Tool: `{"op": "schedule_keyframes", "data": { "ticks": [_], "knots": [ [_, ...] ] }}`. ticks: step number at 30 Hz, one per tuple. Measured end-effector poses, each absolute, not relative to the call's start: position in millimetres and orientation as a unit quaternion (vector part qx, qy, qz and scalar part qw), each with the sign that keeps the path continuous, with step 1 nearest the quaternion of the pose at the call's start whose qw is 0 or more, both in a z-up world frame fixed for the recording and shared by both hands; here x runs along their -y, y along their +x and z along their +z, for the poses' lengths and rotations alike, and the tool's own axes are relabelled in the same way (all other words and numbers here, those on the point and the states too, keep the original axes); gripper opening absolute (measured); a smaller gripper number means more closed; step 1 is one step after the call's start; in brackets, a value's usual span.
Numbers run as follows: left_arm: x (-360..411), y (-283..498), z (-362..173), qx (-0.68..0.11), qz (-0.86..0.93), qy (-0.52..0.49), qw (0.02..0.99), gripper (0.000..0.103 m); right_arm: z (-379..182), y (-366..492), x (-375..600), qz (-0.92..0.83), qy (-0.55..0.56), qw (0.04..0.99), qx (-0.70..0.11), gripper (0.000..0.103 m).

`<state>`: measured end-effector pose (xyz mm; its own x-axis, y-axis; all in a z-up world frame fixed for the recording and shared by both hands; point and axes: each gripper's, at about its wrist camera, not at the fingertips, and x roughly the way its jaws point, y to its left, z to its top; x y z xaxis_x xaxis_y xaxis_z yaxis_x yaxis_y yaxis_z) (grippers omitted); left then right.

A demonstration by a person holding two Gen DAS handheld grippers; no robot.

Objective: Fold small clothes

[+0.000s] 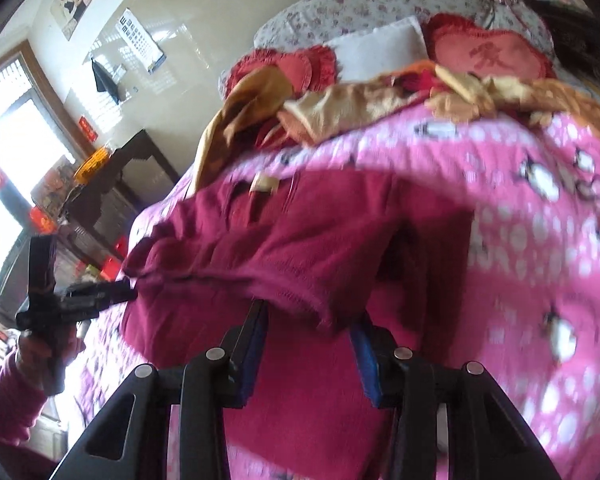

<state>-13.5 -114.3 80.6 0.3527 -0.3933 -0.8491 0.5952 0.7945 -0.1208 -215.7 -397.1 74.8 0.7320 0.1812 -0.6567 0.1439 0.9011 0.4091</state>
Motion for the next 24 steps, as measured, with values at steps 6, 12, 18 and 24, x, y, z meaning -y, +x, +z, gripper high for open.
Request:
{"op": "schedule_keyframes", "data": {
  "ticks": [6, 12, 18, 24],
  "knots": [
    [138.1, 41.0, 94.2, -0.471, -0.269, 0.048, 0.838, 0.053, 94.8, -151.7, 427.2, -0.043, 0.233, 0.913, -0.334, 0.04],
    [116.6, 44.3, 97.3, -0.487, -0.265, 0.015, 0.832, 0.053, 82.9, -139.3, 436.0, -0.062, 0.255, 0.897, -0.356, 0.041],
    [100.5, 25.3, 71.6, -0.499, -0.236, 0.061, 0.832, 0.053, 69.6, -180.4, 417.1, -0.088, 0.21, 0.893, -0.388, 0.042],
    [78.6, 7.9, 61.4, -0.515, -0.223, 0.036, 0.827, 0.053, 70.1, -190.3, 414.4, -0.093, 0.218, 0.888, -0.393, 0.042]
  ]
}}
